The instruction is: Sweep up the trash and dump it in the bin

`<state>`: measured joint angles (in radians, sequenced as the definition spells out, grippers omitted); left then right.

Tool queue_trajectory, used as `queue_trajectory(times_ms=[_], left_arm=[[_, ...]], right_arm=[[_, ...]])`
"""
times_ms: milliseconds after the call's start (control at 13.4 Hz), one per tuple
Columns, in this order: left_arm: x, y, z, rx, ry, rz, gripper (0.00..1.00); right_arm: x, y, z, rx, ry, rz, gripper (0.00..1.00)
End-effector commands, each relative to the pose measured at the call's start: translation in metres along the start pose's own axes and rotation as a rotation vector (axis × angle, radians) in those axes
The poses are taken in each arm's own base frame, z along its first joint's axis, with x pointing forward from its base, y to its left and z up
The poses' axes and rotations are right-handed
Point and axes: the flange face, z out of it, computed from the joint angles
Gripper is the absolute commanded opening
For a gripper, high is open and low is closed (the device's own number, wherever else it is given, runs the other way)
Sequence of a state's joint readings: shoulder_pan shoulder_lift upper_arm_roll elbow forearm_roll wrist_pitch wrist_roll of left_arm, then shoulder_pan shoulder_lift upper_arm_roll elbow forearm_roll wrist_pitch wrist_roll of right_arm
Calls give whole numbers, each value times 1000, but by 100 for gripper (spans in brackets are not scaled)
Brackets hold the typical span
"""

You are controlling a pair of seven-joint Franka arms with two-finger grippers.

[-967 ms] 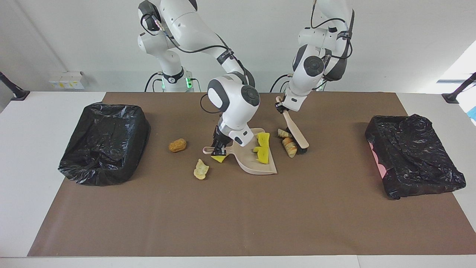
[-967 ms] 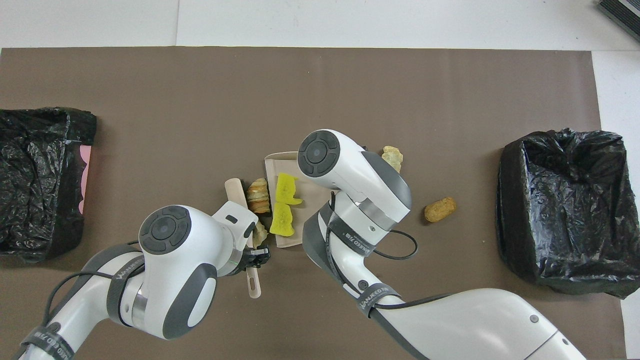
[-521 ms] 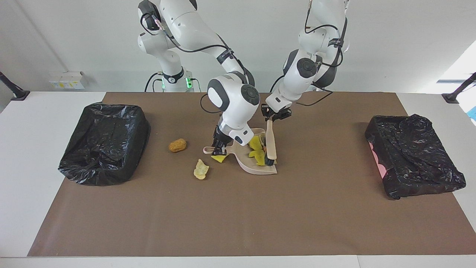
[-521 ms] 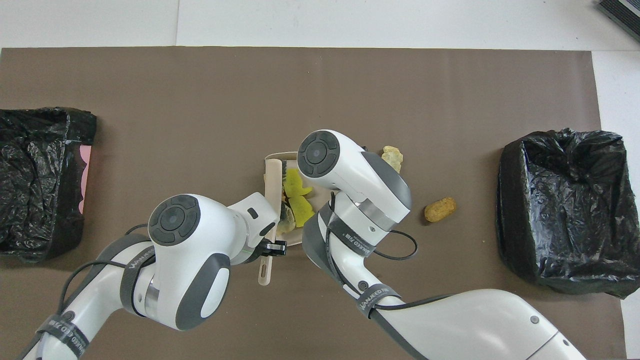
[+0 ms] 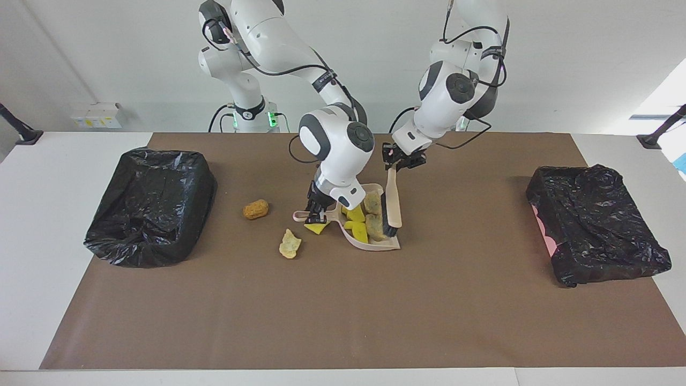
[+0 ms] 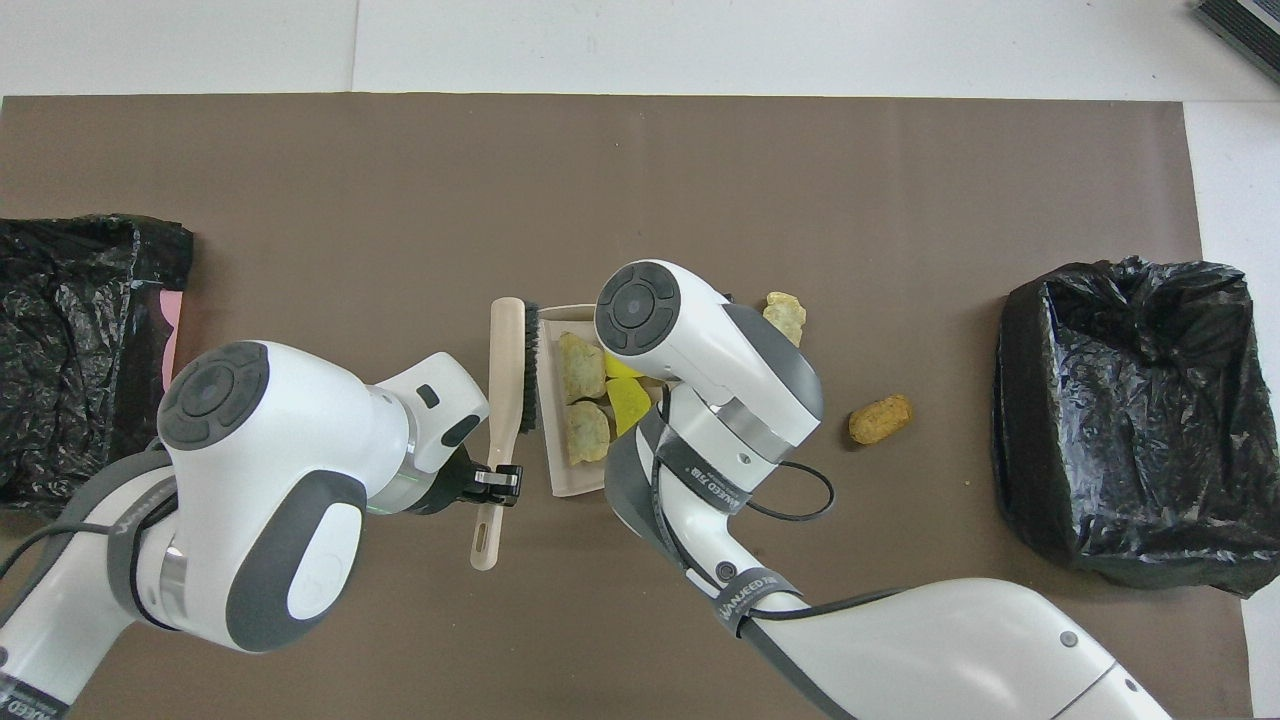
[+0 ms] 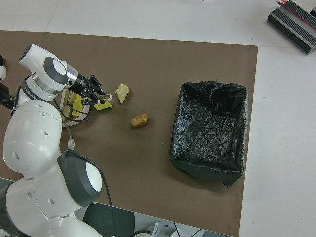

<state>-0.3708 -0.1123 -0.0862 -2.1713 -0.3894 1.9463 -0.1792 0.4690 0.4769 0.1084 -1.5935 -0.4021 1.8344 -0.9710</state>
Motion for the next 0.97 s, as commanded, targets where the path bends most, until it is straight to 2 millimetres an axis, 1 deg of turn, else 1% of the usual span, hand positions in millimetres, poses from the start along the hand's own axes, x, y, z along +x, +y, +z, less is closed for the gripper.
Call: queue_trajectory(times_ms=[0, 149, 223, 297, 446, 521, 595, 744, 818, 892], left_arm=[[-15, -3, -27, 84, -14, -99, 0], [-33, 1, -28, 200, -30, -176, 0], [-45, 10, -25, 226, -32, -171, 0], [-56, 14, -18, 238, -43, -158, 0], [-87, 32, -2, 256, -37, -110, 0], [-93, 41, 3, 258, -33, -100, 0], [-101, 54, 13, 259, -30, -94, 0], [-110, 74, 49, 255, 4, -102, 0], [-115, 87, 74, 248, 33, -137, 0], [-119, 97, 93, 248, 42, -158, 0]], right_arm=[[-6, 0, -8, 3, 27, 18, 0], [-19, 6, -23, 6, 24, 40, 0], [-27, 7, -32, 1, 27, 52, 0], [-48, 12, -38, -4, 33, 80, 0], [-85, 16, -50, -1, 65, 127, 0], [-103, 19, -52, -3, 68, 141, 0], [-123, 21, -54, 0, 68, 155, 0], [-162, 24, -56, 0, 72, 173, 0], [-180, 25, -55, 7, 70, 184, 0], [-197, 26, -52, 16, 66, 194, 0]])
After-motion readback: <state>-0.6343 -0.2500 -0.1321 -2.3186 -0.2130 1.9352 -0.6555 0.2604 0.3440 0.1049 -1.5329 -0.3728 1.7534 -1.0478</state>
